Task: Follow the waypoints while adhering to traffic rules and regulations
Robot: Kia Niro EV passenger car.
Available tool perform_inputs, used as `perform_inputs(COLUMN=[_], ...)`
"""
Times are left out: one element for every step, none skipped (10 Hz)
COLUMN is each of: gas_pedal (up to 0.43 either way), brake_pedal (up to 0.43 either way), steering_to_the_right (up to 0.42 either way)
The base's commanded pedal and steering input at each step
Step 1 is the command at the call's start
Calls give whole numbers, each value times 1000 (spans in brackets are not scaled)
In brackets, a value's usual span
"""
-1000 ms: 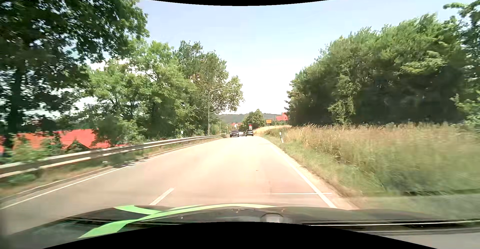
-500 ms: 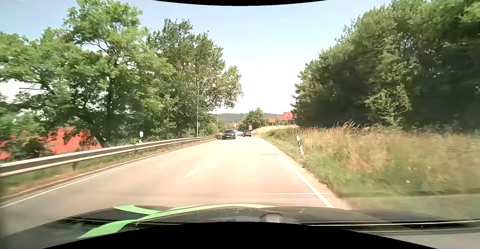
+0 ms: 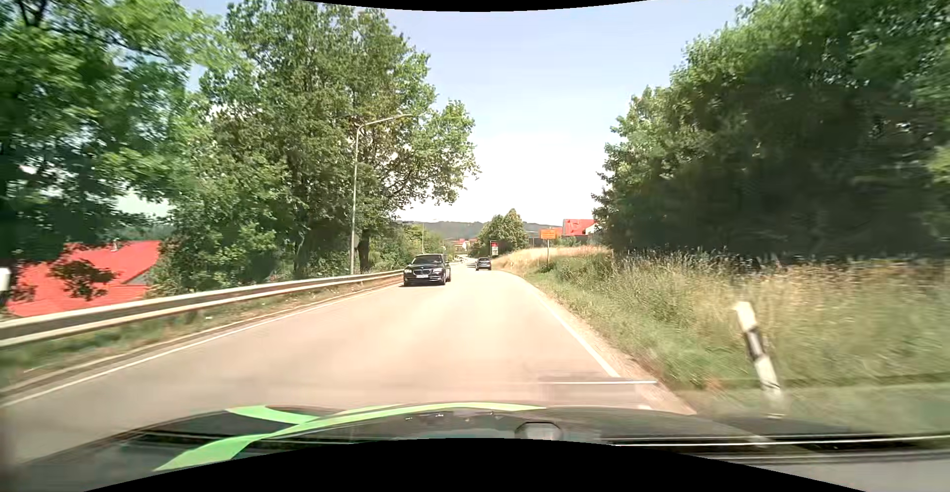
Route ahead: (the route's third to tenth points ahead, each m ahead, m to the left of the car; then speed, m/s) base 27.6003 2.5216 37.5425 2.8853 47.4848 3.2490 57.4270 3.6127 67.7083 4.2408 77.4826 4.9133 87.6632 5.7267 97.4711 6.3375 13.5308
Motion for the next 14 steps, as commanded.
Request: perform_inputs(gas_pedal=[47, 47, 59, 87, 118, 118, 118, 118, 118, 118, 118, 118, 118, 118], brake_pedal=[0, 0, 0, 0, 0, 0, 0, 0, 0, 0, 0, 0, 0, 0], steering_to_the_right=[-2, -4, -4, -5, -5, -6, -5, -6, -10, -13, -14, -13, -13, -13])
